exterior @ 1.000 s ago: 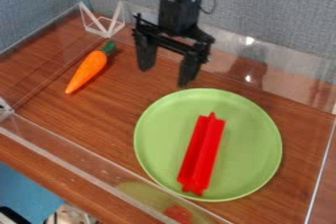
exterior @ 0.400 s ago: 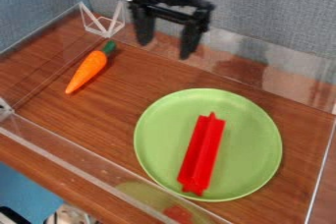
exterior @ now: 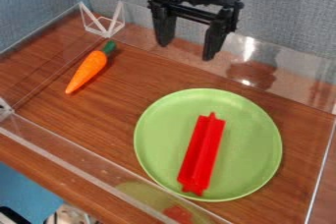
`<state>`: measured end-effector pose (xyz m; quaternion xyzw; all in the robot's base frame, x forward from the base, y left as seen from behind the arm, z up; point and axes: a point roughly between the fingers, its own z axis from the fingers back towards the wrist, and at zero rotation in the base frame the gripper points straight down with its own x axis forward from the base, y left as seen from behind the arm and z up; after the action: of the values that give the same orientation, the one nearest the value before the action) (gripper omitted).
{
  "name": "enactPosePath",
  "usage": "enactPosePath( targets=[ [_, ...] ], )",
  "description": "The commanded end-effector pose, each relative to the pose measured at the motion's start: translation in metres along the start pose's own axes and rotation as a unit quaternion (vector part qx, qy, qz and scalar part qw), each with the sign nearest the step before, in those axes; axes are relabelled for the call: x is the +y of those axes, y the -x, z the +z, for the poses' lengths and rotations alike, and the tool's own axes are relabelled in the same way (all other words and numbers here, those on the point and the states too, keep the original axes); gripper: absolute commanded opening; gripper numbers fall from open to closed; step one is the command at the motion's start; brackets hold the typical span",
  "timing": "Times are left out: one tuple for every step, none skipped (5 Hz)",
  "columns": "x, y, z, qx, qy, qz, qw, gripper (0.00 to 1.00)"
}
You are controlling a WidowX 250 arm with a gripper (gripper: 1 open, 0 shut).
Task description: Move the red object from the green plate to the table
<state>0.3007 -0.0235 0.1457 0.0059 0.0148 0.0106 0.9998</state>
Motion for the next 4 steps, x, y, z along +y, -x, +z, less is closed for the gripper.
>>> enactPosePath(
  targets=[
    [0.015,-0.001,0.019,-0.029,-0.001,0.038,0.9989,1.00],
    [0.023,0.005,0.009,-0.027,-0.005,0.032,0.9991,1.00],
    [0.026,0.008,0.001,-0.032,-0.006,0.008,0.9994,1.00],
    [0.026,0.005,0.003,-0.039,-0.007,0.002,0.9992,1.00]
  ],
)
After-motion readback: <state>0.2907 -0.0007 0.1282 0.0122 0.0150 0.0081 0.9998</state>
